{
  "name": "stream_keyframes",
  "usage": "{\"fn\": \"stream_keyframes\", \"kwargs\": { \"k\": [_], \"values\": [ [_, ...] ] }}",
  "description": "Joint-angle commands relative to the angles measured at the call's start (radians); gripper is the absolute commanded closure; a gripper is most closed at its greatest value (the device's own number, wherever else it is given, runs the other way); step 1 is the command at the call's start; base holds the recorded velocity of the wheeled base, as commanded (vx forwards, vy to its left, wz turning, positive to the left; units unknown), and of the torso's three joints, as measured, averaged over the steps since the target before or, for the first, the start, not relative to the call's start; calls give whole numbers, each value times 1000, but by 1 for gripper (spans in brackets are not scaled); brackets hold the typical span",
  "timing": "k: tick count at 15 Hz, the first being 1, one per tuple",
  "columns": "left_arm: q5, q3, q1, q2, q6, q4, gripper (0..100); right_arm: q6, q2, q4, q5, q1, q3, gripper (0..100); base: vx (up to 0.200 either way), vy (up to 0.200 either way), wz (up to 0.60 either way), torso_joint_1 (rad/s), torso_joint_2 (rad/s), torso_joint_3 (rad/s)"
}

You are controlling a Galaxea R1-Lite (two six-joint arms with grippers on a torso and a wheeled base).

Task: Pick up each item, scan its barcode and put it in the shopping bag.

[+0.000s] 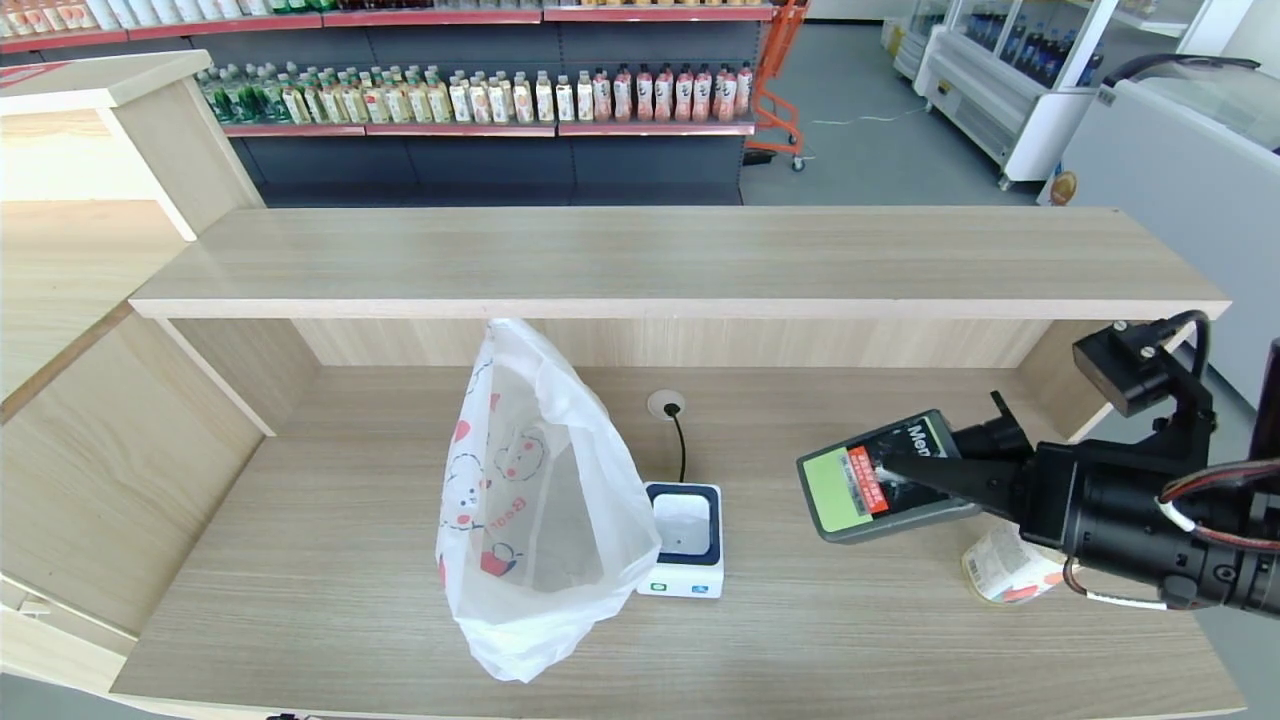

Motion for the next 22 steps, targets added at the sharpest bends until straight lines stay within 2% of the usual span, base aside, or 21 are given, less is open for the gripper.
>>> {"fn": "stream_keyframes", "kwargs": {
  "k": [1, 9, 13, 15, 17, 22],
  "values": [
    [1, 0, 0, 0, 0, 0, 0, 19, 52, 8, -2, -1, -7, 100, 0, 0, 0, 0, 0, 0],
    [1, 0, 0, 0, 1, 0, 0, 19, 37, 10, -5, 0, 33, 100, 0, 0, 0, 0, 0, 0],
    [1, 0, 0, 0, -2, 0, 0, 13, 51, 11, -9, 0, 35, 100, 0, 200, 0, 0, 0, 4],
    [1, 0, 0, 0, 1, 0, 0, -99, 98, 22, -13, -24, 41, 100, 0, 200, 0, 10, 2, 2],
    [1, 0, 0, 0, 0, 0, 0, -182, 163, 19, -22, -49, 33, 100, 0, 0, 0, 0, 0, 0],
    [1, 0, 0, 0, 0, 0, 0, -235, 336, 13, -78, -46, -63, 100, 0, 0, 0, 0, 0, 0]
  ]
}}
